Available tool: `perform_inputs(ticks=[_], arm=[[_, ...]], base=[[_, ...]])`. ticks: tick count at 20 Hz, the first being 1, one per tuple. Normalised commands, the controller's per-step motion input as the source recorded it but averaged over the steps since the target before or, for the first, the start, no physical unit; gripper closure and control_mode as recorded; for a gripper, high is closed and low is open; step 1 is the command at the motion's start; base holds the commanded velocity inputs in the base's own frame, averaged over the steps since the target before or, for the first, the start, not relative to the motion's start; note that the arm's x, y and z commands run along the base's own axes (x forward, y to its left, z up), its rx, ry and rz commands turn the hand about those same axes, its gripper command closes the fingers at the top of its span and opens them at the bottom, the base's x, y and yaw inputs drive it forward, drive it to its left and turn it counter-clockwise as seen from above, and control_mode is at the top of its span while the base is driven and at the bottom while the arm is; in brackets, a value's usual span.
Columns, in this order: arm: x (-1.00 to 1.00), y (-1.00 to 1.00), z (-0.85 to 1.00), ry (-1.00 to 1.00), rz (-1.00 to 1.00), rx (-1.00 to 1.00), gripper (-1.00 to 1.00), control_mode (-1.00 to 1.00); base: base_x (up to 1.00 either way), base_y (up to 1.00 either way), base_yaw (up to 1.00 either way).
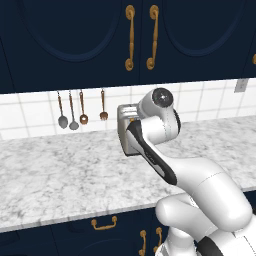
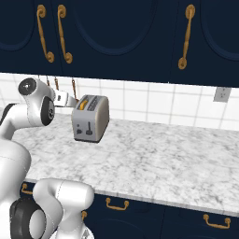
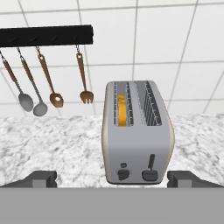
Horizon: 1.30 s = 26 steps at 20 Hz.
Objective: Start the toaster. Once the lever pops up, take the bread to the plate on the dining counter.
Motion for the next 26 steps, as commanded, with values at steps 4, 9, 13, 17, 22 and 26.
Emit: perform_inputs(ticks=[4, 9, 13, 17, 22, 26], arm=[[0.00, 0.00, 0.00, 0.00, 0.00, 0.00, -1.00, -1.00], [0.00, 0.00, 0.00, 0.00, 0.00, 0.00, -1.00, -1.00], [0.00, 0.00, 0.00, 0.00, 0.00, 0.00, -1.00, -1.00], [0.00, 0.00, 0.00, 0.00, 0.00, 0.00, -1.00, -1.00], [0.00, 0.00, 0.00, 0.00, 0.00, 0.00, -1.00, -1.00], [0.00, 0.00, 0.00, 0.00, 0.00, 0.00, -1.00, -1.00]], base=[[0.00, 0.00, 0.00], [0.00, 0.00, 0.00], [0.00, 0.00, 0.00], [0.00, 0.00, 0.00], [0.00, 0.00, 0.00], [0.00, 0.00, 0.00]])
